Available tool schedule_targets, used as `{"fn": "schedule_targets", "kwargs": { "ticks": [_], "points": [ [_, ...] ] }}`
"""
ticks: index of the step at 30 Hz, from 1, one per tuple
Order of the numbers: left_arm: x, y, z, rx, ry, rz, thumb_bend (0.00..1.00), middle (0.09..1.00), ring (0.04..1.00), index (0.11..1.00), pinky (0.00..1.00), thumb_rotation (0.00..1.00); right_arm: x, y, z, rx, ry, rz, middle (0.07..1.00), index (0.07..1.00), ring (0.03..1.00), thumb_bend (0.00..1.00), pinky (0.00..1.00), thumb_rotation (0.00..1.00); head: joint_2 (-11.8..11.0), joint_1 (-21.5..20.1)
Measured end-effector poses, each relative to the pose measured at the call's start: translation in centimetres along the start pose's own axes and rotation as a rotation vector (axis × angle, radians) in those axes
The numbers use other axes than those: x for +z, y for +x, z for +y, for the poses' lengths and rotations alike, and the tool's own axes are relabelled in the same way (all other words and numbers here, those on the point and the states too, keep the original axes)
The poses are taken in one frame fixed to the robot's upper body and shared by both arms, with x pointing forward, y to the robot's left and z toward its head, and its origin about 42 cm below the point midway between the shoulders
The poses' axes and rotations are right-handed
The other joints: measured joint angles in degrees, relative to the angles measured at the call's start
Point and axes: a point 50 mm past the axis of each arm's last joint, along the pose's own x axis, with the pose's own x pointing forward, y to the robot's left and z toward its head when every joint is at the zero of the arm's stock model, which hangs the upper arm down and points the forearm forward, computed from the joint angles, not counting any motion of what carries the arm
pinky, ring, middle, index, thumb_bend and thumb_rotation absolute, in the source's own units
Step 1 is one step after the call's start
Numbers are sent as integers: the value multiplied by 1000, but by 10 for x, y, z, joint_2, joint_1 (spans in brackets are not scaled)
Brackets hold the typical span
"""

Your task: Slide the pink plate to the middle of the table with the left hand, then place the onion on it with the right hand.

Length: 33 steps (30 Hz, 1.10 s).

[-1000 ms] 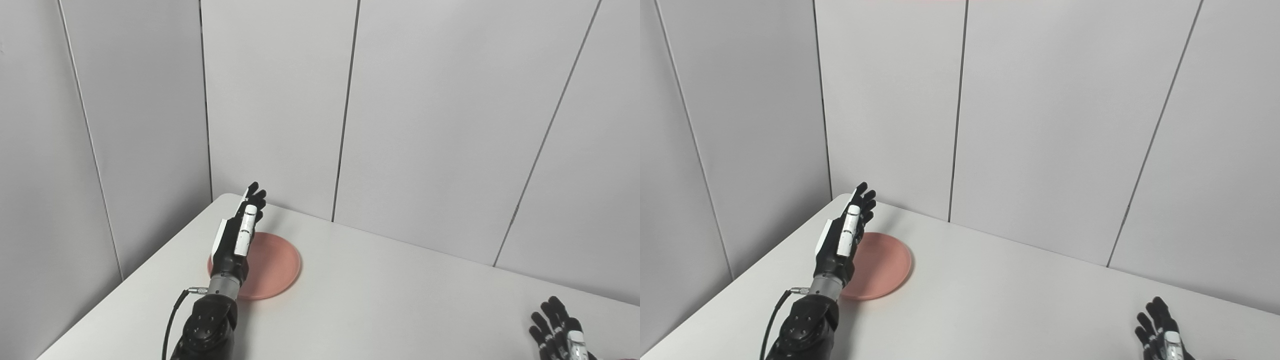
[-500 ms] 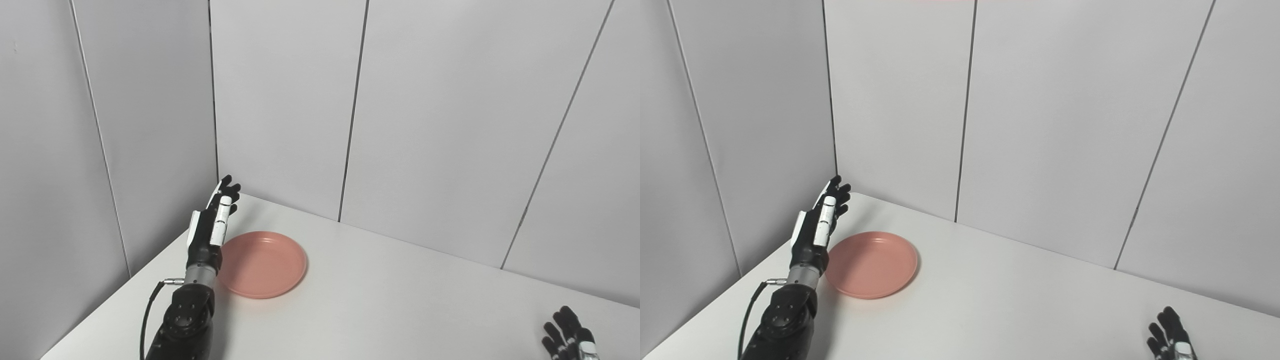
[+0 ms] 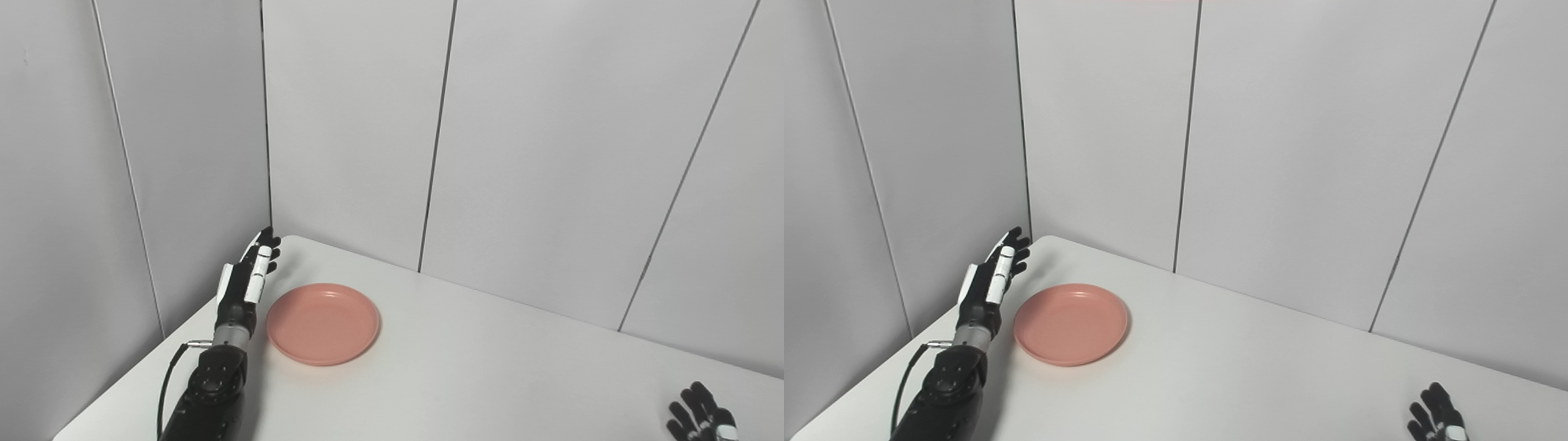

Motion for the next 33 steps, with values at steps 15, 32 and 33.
{"fn": "schedule_targets", "kwargs": {
  "ticks": [15,32,33],
  "points": [
    [-25,6,9,-8,60,86,491,864,876,863,855,1000,3,-1,3,-6,2,12,957,952,955,432,971,872,2,0],
    [-33,7,-5,-88,107,139,503,902,910,882,882,1000,6,-1,6,-3,0,2,967,962,968,422,995,891,1,-1],
    [-32,7,-7,-90,100,142,505,910,913,890,889,1000,6,-1,6,-2,-1,3,968,963,969,423,997,892,2,-1]
  ]
}}
